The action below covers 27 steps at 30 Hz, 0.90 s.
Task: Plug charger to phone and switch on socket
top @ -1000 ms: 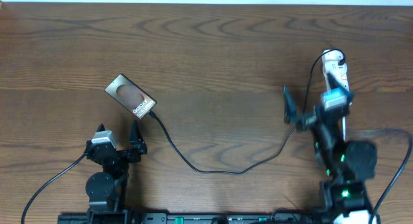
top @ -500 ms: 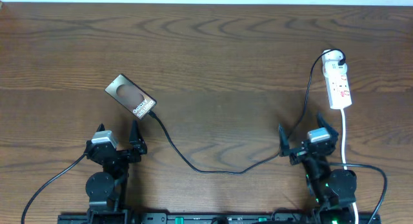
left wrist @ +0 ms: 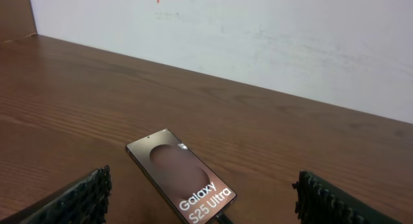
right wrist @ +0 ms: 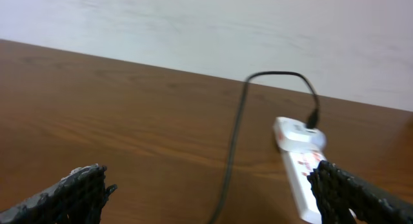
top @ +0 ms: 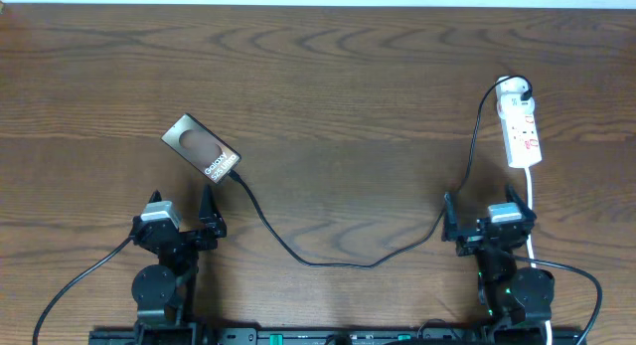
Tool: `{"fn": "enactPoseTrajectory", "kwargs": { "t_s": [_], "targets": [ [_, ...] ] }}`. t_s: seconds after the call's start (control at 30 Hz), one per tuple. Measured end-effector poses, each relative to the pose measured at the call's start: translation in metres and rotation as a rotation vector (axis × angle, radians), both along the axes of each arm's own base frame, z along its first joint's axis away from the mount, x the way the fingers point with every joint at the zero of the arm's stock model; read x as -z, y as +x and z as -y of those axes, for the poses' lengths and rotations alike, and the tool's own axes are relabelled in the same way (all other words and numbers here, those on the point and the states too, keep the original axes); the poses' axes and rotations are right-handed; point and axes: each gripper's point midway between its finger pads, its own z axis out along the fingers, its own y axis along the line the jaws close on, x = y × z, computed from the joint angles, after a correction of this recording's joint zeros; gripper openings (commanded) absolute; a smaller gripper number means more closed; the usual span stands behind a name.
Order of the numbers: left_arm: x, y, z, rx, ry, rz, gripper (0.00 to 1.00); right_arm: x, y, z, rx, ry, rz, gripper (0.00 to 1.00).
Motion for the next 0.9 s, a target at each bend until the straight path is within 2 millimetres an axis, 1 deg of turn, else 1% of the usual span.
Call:
{"fn": "enactPoseTrajectory", "kwargs": {
  "t_s": [0.2,0.3,0.43,0.63,0.9],
  "targets": [
    [0.000,0.000,0.000,0.000,0.000,0.000,0.89,0.000,0.001,0.026,0.114,0.047,-0.002,0.99],
    [0.000,0.000,0.000,0.000,0.000,0.000,0.89,0.000,0.001,0.033,0.144,0.066,-0.002,0.99],
    [0.000,0.000,0.000,0.000,0.000,0.000,0.89,0.000,0.001,0.035,0.154,0.088,-0.003,0.99],
    [0.000,0.000,0.000,0.000,0.000,0.000,0.89,-0.001,0.000,0.043,0.210,0.172,0.002,0.99],
    [0.000,0.000,0.000,0.000,0.000,0.000,0.89,-0.001,0.000,0.045,0.222,0.188,0.004,0.99]
  ]
}}
